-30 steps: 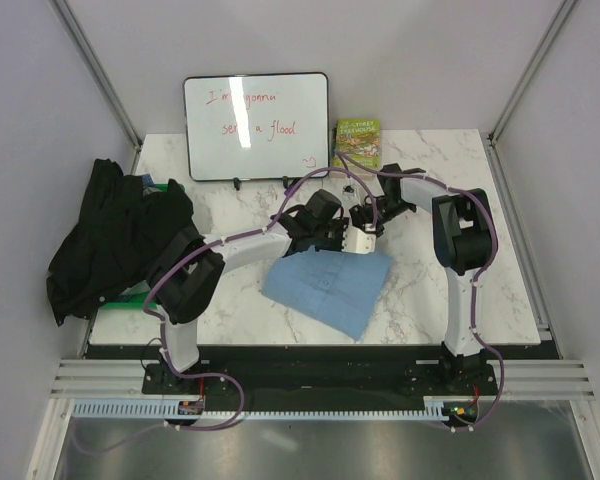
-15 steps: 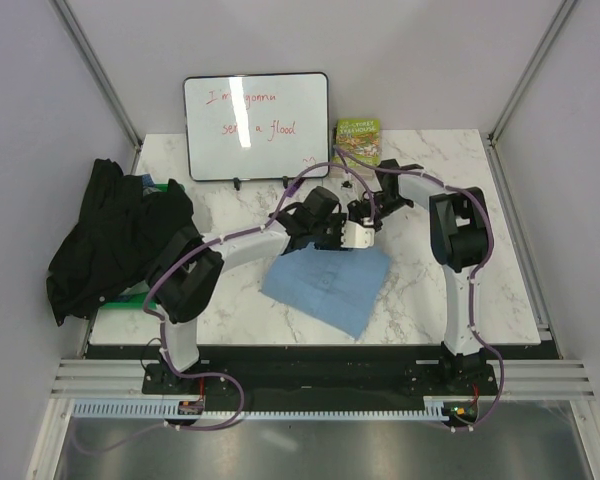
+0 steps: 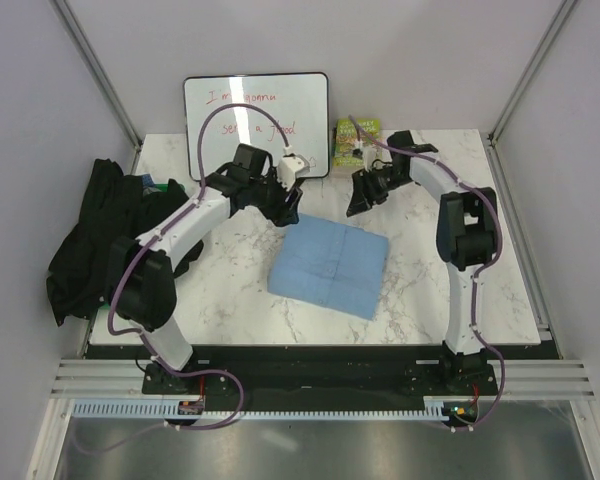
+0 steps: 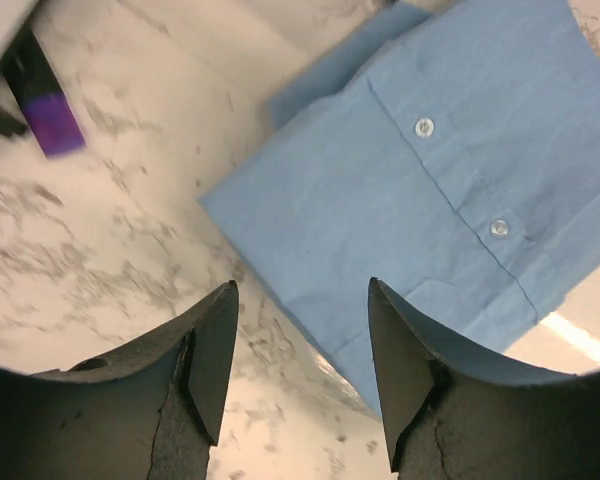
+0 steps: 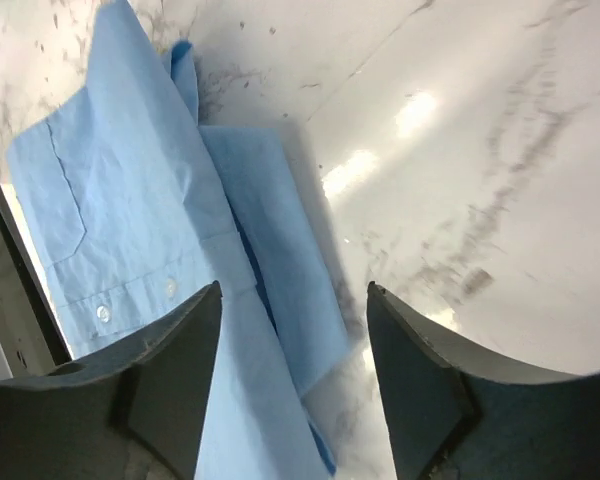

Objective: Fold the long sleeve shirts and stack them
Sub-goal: Fold the shirt

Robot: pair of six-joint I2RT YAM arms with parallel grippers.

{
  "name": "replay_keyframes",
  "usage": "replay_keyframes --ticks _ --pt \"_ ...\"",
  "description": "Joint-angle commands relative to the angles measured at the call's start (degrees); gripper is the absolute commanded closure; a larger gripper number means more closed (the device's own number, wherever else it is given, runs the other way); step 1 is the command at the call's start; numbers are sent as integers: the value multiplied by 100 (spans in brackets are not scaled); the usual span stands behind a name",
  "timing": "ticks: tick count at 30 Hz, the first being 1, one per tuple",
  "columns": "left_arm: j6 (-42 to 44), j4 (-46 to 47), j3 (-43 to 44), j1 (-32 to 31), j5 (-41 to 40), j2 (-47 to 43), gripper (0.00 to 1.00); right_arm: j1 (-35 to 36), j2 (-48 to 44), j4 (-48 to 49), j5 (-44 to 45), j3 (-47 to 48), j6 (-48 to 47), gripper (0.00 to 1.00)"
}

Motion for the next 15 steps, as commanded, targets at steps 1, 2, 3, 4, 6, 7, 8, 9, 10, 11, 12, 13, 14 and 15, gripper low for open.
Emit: replay_keyframes --ticks 1,2,3,4,6,7,8,9,10,11,12,13,14,15 --pt "-1705 -325 -460 350 732 5 38 -417 -990 158 -141 111 279 29" --pt "-1856 -246 -557 404 759 22 38 -478 -1087 140 -149 -81 357 28" --pt "-2014 -149 -663 465 776 14 37 -627 -1296 131 -184 -214 402 28" --pt "-2111 34 -855 544 855 13 37 -689 -1403 114 -185 -372 446 28" --pt "-2323 194 -997 606 943 31 36 -864 -1701 79 -272 -890 455 26" --pt "-2367 229 -1041 624 1074 135 35 -918 -1799 78 -281 -1083 429 25" --pt "-2376 238 -1042 633 1154 197 35 -953 -1878 70 -273 -1468 376 23" --pt "-2393 247 -1042 642 1215 259 34 -1014 -2009 87 -194 -1646 210 22" --pt "-2402 238 -1024 642 1303 407 34 -1015 -2045 105 -133 -1813 148 22" --pt "-2411 264 -1015 642 1365 452 33 -1024 -2072 113 -88 -2050 86 21" --pt "-2402 291 -1015 650 1409 523 32 -1050 -2081 114 -71 -2148 33 19" --pt "-2385 282 -981 650 1401 584 32 -1050 -2072 166 -27 -2244 -28 19" --pt "-2367 300 -963 650 1375 689 31 -1050 -2072 219 0 -2411 -46 18" --pt "-2341 300 -945 650 1357 734 31 -1041 -2072 271 17 -2491 -64 18"
